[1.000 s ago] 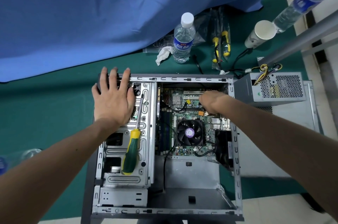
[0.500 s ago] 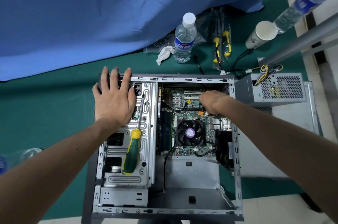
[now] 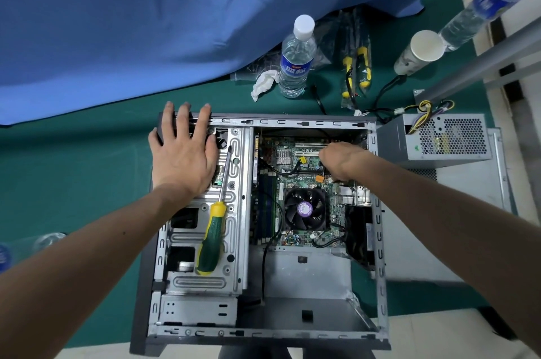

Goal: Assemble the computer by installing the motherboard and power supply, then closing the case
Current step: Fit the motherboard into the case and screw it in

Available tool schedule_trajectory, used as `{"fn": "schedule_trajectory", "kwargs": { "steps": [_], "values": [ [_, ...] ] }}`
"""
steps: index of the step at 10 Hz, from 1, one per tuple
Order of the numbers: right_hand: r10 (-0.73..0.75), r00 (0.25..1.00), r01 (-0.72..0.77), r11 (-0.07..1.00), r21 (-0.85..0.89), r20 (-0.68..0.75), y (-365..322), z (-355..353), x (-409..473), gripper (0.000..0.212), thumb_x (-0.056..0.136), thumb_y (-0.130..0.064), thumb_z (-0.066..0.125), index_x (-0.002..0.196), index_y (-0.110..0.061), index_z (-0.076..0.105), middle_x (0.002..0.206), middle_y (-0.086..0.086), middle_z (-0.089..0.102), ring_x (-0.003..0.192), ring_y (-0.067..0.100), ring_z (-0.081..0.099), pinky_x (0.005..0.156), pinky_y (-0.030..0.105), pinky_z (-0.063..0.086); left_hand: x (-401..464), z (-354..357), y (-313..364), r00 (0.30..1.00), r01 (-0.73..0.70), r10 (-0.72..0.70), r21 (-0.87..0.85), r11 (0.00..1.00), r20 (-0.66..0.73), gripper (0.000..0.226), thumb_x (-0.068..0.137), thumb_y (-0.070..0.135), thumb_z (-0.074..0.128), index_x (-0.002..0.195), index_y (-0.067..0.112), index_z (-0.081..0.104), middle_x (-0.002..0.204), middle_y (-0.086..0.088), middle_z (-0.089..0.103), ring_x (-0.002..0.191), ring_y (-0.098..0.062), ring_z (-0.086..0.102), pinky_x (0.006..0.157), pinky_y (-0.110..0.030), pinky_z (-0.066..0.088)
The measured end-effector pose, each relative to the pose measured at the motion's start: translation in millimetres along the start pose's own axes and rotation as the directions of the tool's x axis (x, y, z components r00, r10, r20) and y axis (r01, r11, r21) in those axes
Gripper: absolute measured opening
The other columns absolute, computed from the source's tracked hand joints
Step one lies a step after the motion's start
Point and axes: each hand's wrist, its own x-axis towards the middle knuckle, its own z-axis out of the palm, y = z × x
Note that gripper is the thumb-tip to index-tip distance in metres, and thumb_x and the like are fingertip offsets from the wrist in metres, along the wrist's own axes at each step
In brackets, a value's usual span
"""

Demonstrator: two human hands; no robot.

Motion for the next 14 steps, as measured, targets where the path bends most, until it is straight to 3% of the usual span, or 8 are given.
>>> {"fn": "schedule_trajectory", "kwargs": {
  "steps": [2, 4, 6, 11, 14],
  "values": [
    [-0.009, 1.0, 0.009, 1.0, -0.008, -0.01, 0, 3, 0, 0.026, 0.087, 0.015, 0.044, 0.095, -0.009, 0.051, 0.084, 0.004, 0.05, 0.086, 0.018, 0.055, 0.087, 0.03, 0.053, 0, 0, 0, 1.0, -0.002, 0.002, 0.0, 1.0, 0.003, 0.056, 0.099, 0.042, 0.023, 0.153, 0.024, 0.024, 0.152, -0.014, 0.03, 0.146, -0.036, 0.016, 0.103, -0.061, 0.033],
    [-0.005, 1.0, 0.005, 1.0, -0.016, 0.005, 1, 6, 1, 0.028, 0.085, 0.016, 0.045, 0.098, -0.005, 0.057, 0.092, 0.007, 0.059, 0.081, 0.017, 0.056, 0.084, 0.027, 0.053, 0, 0, 0, 1.0, 0.004, -0.004, -0.001, 1.0, 0.005, 0.056, 0.1, 0.043, 0.023, 0.153, 0.025, 0.024, 0.152, -0.014, 0.03, 0.147, -0.036, 0.016, 0.103, -0.062, 0.033],
    [-0.048, 0.999, 0.047, 0.996, -0.071, -0.009, -2, 7, 1, 0.03, 0.081, 0.017, 0.043, 0.077, -0.013, 0.046, 0.077, 0.001, 0.05, 0.065, 0.011, 0.044, 0.072, 0.024, 0.046, 0, 0, 0, 1.0, 0.004, -0.004, -0.004, 1.0, 0.002, 0.056, 0.099, 0.042, 0.024, 0.152, 0.024, 0.025, 0.152, -0.014, 0.03, 0.146, -0.036, 0.016, 0.102, -0.062, 0.033],
    [-0.045, 0.999, 0.051, 0.976, -0.211, 0.03, -7, 11, 6, 0.024, 0.085, 0.011, 0.05, 0.091, -0.012, 0.051, 0.09, 0.005, 0.057, 0.09, 0.017, 0.06, 0.085, 0.031, 0.056, 0, 0, 1, 1.0, 0.009, -0.009, 0.0, 1.0, 0.007, 0.056, 0.099, 0.042, 0.023, 0.152, 0.025, 0.024, 0.153, -0.014, 0.029, 0.147, -0.036, 0.015, 0.104, -0.062, 0.032],
    [-0.039, 0.998, 0.052, 0.966, -0.254, 0.056, -11, 10, 5, 0.034, 0.085, 0.012, 0.051, 0.075, -0.017, 0.038, 0.083, 0.003, 0.051, 0.081, 0.016, 0.055, 0.081, 0.032, 0.057, 0, -1, 1, 1.0, 0.007, -0.007, -0.002, 1.0, 0.003, 0.056, 0.099, 0.042, 0.024, 0.152, 0.024, 0.025, 0.152, -0.014, 0.03, 0.147, -0.036, 0.016, 0.103, -0.062, 0.032]
  ]
}}
